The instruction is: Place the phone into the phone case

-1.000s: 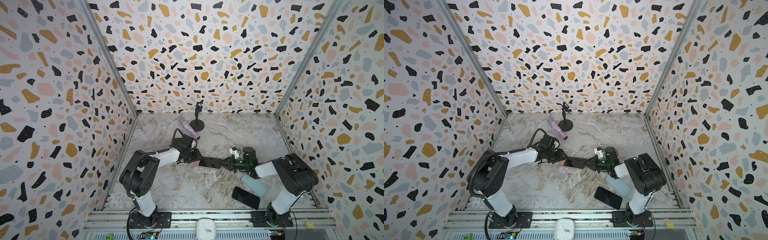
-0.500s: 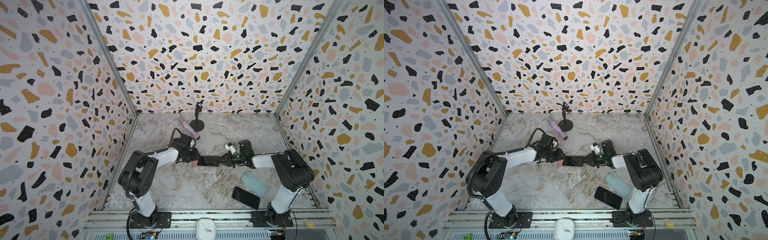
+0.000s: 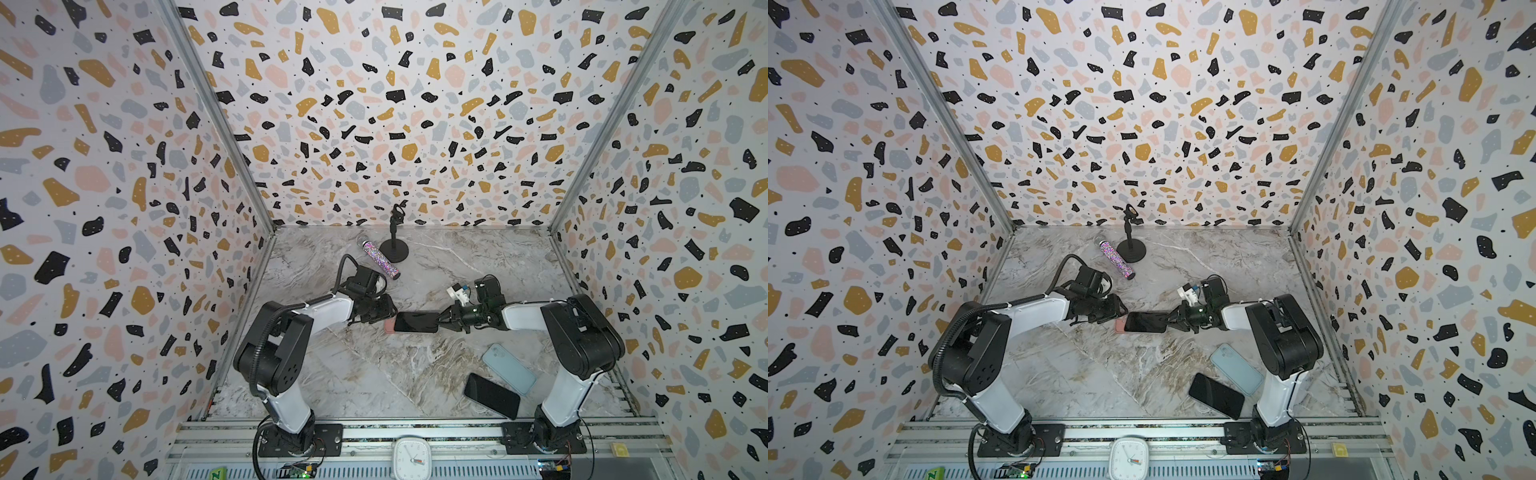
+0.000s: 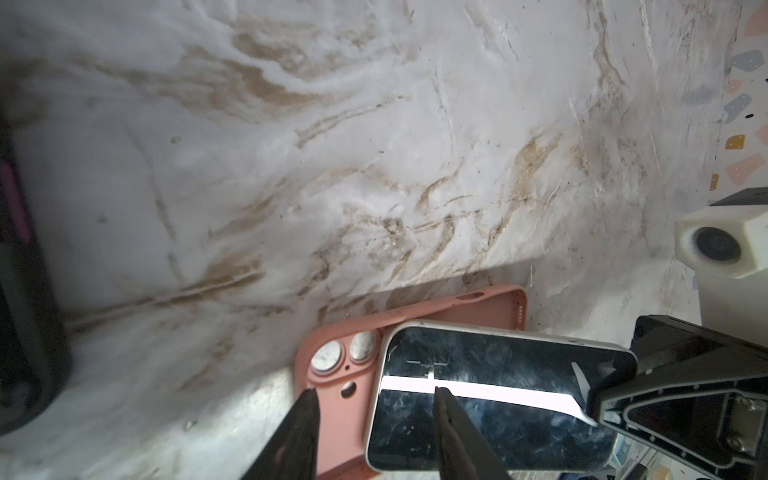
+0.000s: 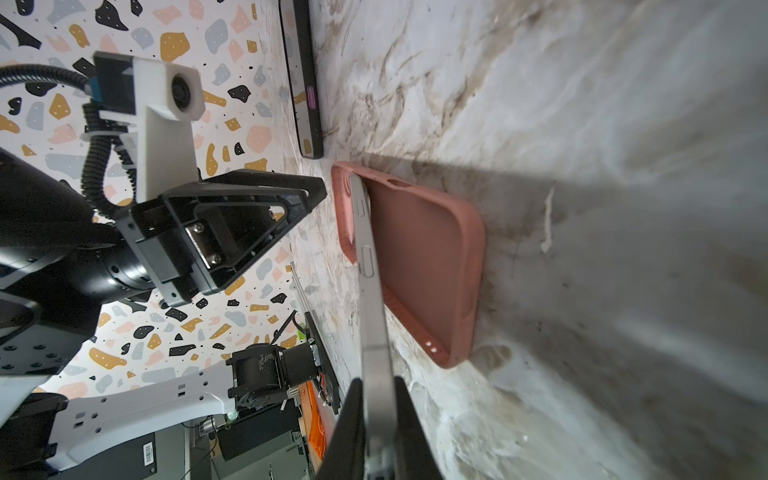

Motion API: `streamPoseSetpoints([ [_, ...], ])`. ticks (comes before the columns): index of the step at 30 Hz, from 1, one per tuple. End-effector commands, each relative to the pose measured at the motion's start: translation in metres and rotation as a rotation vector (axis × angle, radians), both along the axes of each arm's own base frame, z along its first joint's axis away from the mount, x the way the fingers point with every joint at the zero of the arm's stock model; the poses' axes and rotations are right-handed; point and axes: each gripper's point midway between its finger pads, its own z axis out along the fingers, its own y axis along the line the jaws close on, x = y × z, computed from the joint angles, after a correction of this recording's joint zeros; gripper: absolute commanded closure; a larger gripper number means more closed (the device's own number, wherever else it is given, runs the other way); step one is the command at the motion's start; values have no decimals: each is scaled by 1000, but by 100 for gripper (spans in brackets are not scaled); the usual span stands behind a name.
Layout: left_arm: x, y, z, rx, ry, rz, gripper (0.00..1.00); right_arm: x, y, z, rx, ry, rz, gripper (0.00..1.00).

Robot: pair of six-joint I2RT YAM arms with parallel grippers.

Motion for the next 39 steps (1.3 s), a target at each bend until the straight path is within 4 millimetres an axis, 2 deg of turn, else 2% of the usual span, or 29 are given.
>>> streamPoseSetpoints([
  [1,-1,-5,-8,-30,13,-6,55,-23,-10,-38,-115,150,-13,100],
  [5,-4,-9,-13,-43,27,-11,55,-20,-8,-37,-114,138,-5,100],
  [10,-7,-9,-8,-48,21,-16,55,-20,-5,-36,-115,130,10,100],
  [13,-5,-2,6,-32,-8,-9,55,-22,-6,-37,-123,131,10,100],
  [16,-2,14,17,22,-38,13,54,-23,-8,-36,-130,123,11,100],
  [20,-5,27,6,44,-19,32,53,-25,-9,-36,-136,117,15,100],
  [25,-12,13,-14,-31,37,20,53,-23,-8,-37,-148,110,27,100],
  [32,-9,0,-9,-69,20,3,54,-25,0,-38,-157,117,63,100],
  [39,-14,-9,-15,-82,35,-10,57,-31,7,-44,-154,136,95,100],
])
